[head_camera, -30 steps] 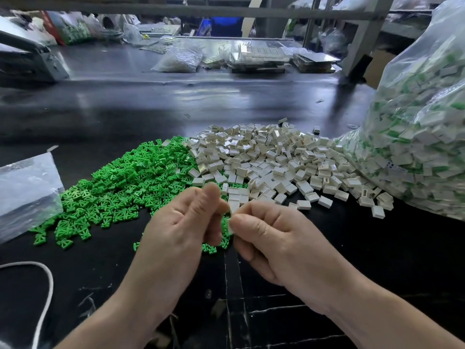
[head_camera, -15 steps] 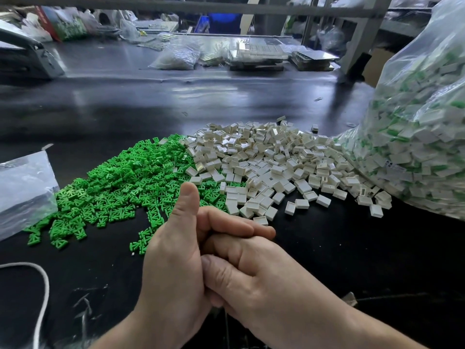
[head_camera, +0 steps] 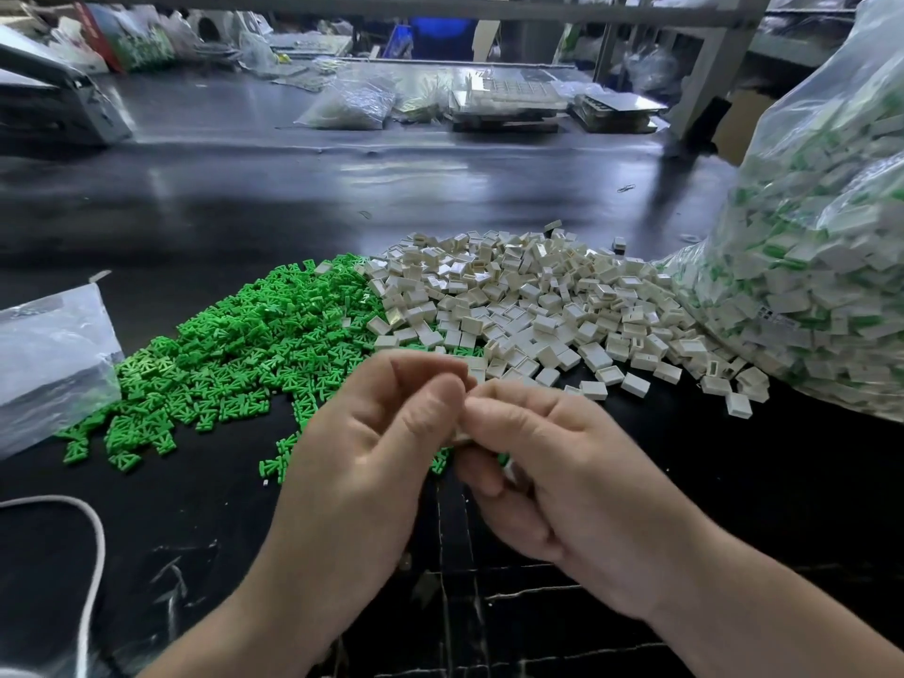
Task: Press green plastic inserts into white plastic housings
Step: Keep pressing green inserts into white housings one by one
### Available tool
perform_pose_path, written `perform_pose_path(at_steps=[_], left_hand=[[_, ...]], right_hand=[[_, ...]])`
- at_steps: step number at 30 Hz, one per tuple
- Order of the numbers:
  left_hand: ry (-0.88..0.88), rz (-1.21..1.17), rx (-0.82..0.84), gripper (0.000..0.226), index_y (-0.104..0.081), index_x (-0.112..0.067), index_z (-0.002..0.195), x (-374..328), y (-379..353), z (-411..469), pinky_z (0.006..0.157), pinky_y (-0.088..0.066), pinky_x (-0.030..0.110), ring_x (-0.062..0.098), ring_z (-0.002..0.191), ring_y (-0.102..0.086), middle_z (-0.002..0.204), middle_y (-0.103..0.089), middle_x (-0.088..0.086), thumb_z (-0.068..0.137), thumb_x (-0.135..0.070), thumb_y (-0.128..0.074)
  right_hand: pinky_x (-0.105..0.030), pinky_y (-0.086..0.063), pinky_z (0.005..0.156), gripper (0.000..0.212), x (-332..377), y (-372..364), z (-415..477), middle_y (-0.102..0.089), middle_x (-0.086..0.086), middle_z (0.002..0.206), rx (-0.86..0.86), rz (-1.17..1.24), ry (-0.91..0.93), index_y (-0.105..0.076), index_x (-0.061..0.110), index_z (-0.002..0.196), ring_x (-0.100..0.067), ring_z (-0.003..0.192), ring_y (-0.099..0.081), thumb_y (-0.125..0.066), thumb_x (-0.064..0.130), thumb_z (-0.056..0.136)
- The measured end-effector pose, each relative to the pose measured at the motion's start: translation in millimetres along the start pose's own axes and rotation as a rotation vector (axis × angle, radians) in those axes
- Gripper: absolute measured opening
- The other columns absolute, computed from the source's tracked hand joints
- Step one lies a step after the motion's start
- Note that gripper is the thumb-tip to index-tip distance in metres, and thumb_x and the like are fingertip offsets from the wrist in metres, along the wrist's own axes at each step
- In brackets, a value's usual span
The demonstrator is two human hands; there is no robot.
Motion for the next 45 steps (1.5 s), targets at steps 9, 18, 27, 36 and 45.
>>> perform_pose_path(at_steps=[9, 18, 27, 36, 45], left_hand=[[-0.274, 0.412, -0.003, 0.018, -0.07, -0.028, 0.091, -10, 9, 1, 0.07, -0.048, 0.006, 0.004, 0.087, -0.067, 0.096, -0.067, -0.015, 0.077, -0.037, -0.075], [-0.372, 0.541, 0.031, 0.016, -0.069, -0.024, 0.093, -13, 10, 1, 0.074, -0.043, 0.003, -0.002, 0.087, -0.064, 0.091, -0.065, -0.017, 0.083, -0.036, -0.066], [-0.021, 1.218, 0.141, 0.055, -0.057, -0.037, 0.106, 8, 28, 6, 0.065, -0.04, 0.026, 0.003, 0.075, -0.049, 0.078, -0.05, -0.02, 0.074, -0.075, -0.032], [-0.086, 1.337, 0.238, 0.023, -0.065, -0.034, 0.092, 21, 14, 6, 0.06, -0.037, 0.025, 0.011, 0.076, -0.058, 0.079, -0.058, -0.015, 0.081, -0.054, -0.064], [-0.128, 1.325, 0.261, 0.015, -0.068, -0.029, 0.091, 22, 15, 8, 0.059, -0.051, 0.033, 0.015, 0.071, -0.06, 0.079, -0.061, -0.012, 0.087, -0.037, -0.057]], right_hand=[[-0.017, -0.02, 0.036, 0.02, 0, 14, 3, -0.049, -0.002, 0.06, -0.026, 0.031, 0.023, -0.06, 0.018, 0.072, -0.009, 0.036, -0.032, -0.057, 0.027, 0.089], [-0.017, -0.025, 0.035, 0.007, -1, 21, 6, -0.053, -0.002, 0.063, 0.055, 0.174, 0.052, -0.06, 0.015, 0.075, -0.01, 0.04, -0.04, -0.061, 0.021, 0.078], [-0.015, -0.04, 0.039, 0.013, 16, 65, 7, -0.06, 0.01, 0.065, -0.379, -0.552, 0.08, -0.069, 0.028, 0.08, -0.007, 0.047, -0.053, -0.07, 0.037, 0.09], [-0.035, -0.046, 0.081, 0.03, -8, 49, 21, -0.067, 0.007, 0.1, -0.335, -1.563, 0.049, -0.057, 0.033, 0.116, -0.021, 0.101, -0.06, -0.054, 0.055, 0.095], [-0.036, -0.05, 0.072, 0.013, -4, 55, 21, -0.062, 0.006, 0.085, -0.346, -1.562, 0.027, -0.047, 0.025, 0.097, -0.024, 0.084, -0.058, -0.05, 0.038, 0.095]])
Point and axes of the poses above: each hand's wrist, its own z-axis towards the middle knuckle, its own y-axis out of the back of the hand, x = y × z, the point moved 3 cm from there along z, towards the middle knuckle
